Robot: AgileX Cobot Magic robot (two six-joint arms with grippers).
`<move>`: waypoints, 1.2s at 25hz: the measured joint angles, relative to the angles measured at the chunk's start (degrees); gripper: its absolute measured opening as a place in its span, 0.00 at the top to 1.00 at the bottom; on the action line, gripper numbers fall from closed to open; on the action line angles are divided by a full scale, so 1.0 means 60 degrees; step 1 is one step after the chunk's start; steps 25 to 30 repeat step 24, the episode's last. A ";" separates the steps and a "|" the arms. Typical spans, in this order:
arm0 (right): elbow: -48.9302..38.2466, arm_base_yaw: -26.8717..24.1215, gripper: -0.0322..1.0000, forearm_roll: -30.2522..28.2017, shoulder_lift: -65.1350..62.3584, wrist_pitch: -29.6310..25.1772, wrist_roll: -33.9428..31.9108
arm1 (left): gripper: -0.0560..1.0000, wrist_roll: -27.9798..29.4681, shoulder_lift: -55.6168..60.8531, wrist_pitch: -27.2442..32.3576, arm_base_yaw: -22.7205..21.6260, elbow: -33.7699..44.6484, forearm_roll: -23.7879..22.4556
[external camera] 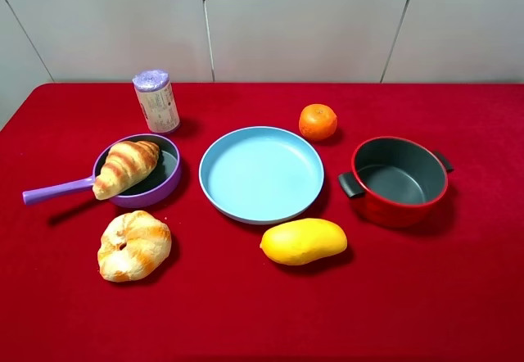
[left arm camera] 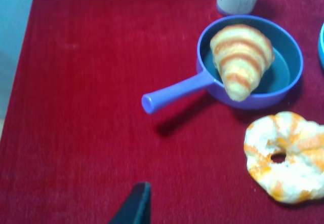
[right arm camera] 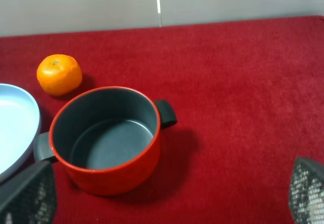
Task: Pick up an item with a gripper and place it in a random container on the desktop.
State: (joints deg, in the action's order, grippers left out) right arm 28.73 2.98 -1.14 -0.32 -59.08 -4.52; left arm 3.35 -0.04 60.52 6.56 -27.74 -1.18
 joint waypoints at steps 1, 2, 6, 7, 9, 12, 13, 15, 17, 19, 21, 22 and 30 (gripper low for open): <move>0.0000 0.0000 0.30 0.0000 0.0000 0.0000 0.0000 | 0.01 0.0000 0.0041 0.0000 0.0000 0.0000 0.0000; 0.0000 0.0000 0.30 0.0000 0.0000 0.0000 0.0000 | 0.01 -0.0024 0.0053 0.0000 0.0000 0.0000 0.0000; 0.0000 0.0000 0.30 0.0007 0.0000 0.0000 0.0000 | 0.01 -0.0254 0.0061 0.0000 -0.0011 0.0000 0.0101; 0.0000 0.0000 0.30 0.0007 0.0000 0.0000 0.0000 | 0.01 -0.0294 0.0063 0.0000 -0.0011 0.0000 0.0115; 0.0000 0.0000 0.30 0.0007 0.0000 0.0000 0.0000 | 0.01 -0.0316 0.0063 0.0000 -0.0011 0.0000 0.0115; 0.0000 0.0000 0.30 0.0007 0.0000 0.0000 0.0000 | 0.01 -0.0324 0.0063 0.0000 -0.0011 0.0000 0.0123; 0.0000 0.0000 0.30 0.0007 0.0000 0.0000 0.0000 | 0.01 -0.0324 0.0063 0.0000 -0.0011 0.0000 0.0123; 0.0000 0.0000 0.30 0.0007 0.0000 0.0000 0.0000 | 0.01 -0.0324 0.0063 0.0000 -0.0011 0.0000 0.0123; 0.0000 0.0000 0.30 0.0007 0.0000 0.0000 0.0000 | 0.01 -0.0333 0.0063 0.0000 -0.0011 0.0000 0.0123; 0.0000 0.0000 0.30 0.0007 0.0000 0.0000 0.0000 | 0.01 -0.0333 0.0063 0.0000 -0.0011 0.0000 0.0123; 0.0000 0.0000 0.30 0.0007 0.0000 0.0000 0.0000 | 0.01 -0.0333 0.0063 0.0000 -0.0011 0.0000 0.0123; 0.0000 0.0000 0.30 0.0007 0.0000 0.0000 0.0000 | 0.01 -0.0333 0.0063 0.0000 -0.0011 0.0000 0.0123; 0.0000 0.0000 0.30 0.0007 0.0000 0.0000 0.0000 | 0.01 -0.0333 0.0063 0.0000 -0.0011 0.0000 0.0123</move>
